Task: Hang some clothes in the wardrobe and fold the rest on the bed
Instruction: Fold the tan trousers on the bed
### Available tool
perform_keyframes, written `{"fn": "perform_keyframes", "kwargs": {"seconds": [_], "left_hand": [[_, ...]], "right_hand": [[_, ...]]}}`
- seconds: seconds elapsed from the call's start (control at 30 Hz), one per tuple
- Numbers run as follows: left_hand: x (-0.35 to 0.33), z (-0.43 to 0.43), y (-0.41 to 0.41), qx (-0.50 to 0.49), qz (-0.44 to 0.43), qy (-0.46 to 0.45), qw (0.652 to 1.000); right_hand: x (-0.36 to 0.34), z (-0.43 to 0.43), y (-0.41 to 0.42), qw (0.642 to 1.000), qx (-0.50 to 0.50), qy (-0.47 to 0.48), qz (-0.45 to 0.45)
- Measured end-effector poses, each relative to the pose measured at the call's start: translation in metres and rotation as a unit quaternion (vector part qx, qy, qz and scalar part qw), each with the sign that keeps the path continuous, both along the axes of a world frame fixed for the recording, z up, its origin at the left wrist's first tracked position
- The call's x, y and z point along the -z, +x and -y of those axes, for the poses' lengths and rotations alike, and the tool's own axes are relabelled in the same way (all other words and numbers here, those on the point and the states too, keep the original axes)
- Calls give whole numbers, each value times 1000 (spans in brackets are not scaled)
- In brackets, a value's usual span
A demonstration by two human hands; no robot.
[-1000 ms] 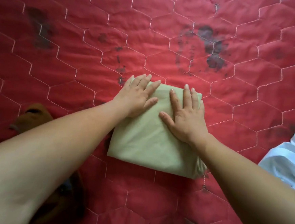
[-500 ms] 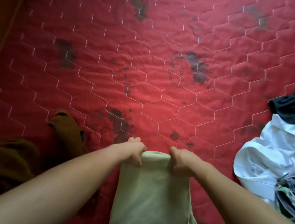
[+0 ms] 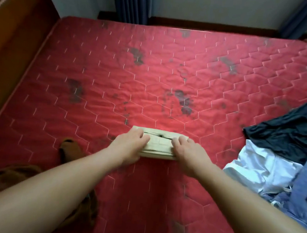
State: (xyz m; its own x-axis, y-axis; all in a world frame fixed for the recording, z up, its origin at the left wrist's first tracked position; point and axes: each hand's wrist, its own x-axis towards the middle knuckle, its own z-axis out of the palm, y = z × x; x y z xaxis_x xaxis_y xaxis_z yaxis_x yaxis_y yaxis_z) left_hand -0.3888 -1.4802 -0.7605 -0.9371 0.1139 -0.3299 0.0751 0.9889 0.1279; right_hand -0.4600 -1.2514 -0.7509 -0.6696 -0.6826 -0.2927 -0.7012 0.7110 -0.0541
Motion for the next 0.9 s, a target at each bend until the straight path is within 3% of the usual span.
{"fn": "perform_keyframes", "kwargs": {"seconds": [0.07,0.17,0.23,0.37,0.5,0.6,0.8,0.9], "left_hand": [[32,-14,36,15,41,-32,999],[84,-28,83,41,156,-53,985],[111,-27,93,21,124,-37,991],[156,-23,64,-38,5,-13,999],[200,-28,36,-51,-38,-52,997],[225,-25,31,-50,-66,-28,996],[214,-20,22,-85,-66,64,992],[203,-16,7,-126,-99,66,985]], "right_hand": [[32,-12,41,999,-15,27,-8],[87,-31,97,989,-17,107,105],[114,-37,112,985,7,115,126],[154,-23,87,996,74,17,36],[197,2,50,996,86,-33,-19],[226,10,39,994,102,-29,-21],[223,13,30,993,107,-20,43],[209,20,12,988,139,-67,4]]}}
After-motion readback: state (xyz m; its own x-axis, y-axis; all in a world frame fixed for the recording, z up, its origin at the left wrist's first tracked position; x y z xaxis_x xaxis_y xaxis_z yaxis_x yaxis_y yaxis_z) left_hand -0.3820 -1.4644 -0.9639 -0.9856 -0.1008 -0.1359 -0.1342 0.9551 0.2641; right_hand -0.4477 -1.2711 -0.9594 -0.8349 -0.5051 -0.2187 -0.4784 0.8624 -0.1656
